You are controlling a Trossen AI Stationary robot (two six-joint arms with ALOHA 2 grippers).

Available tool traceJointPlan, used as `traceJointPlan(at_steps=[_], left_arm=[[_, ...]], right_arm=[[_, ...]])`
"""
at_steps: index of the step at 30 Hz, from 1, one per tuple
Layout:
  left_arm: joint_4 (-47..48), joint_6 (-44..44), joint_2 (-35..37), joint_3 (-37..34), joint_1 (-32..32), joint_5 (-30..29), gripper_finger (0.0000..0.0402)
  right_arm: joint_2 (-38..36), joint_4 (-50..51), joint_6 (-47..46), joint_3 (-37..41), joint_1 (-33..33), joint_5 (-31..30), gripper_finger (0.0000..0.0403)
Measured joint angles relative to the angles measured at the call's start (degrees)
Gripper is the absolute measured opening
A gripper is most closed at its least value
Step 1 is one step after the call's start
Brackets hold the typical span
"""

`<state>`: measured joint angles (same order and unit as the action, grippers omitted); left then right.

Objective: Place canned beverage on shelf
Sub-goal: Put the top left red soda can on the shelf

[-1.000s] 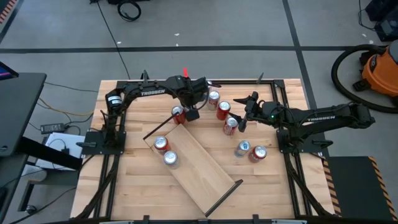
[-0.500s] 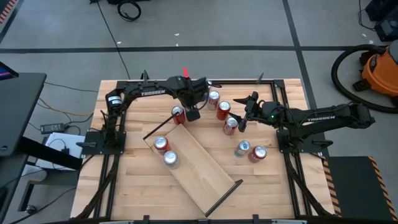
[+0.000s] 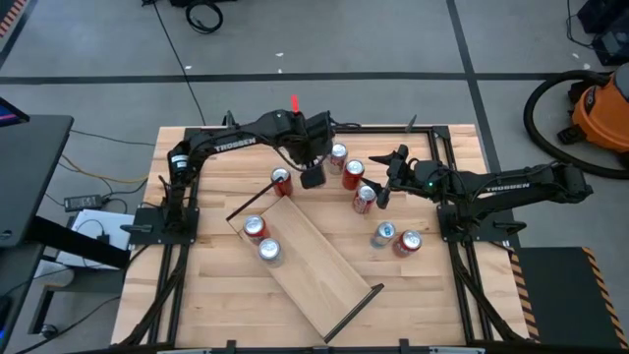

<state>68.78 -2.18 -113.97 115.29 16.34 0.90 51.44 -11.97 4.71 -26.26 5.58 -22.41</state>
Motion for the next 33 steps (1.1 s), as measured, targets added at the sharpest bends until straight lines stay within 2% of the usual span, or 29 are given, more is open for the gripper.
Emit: traceJointPlan(at_steps=[5, 15, 28, 33], left_arm=[[4.89, 4.88, 0.02, 3.75, -4.56, 0.54, 0.0308], [7.68, 16.05, 0.02, 4.03, -16.98, 0.25, 0.0312], [7.76, 40.66, 0.02, 3.99, -30.03, -8.54, 0.0313], [7.18, 51.61, -0.11, 3.99, -33.51, -10.12, 0.0313]], right_arm=[[-0.02, 0.02, 0.31, 0.00, 0.00, 0.00, 0.0327], [-0.02, 0.38, 0.36, 0.00, 0.00, 0.00, 0.0327], [-0.02, -0.80, 1.21, 0.00, -0.02, -2.45, 0.0327], [-0.04, -3.57, 0.43, 0.00, -0.02, -2.49, 0.0327]])
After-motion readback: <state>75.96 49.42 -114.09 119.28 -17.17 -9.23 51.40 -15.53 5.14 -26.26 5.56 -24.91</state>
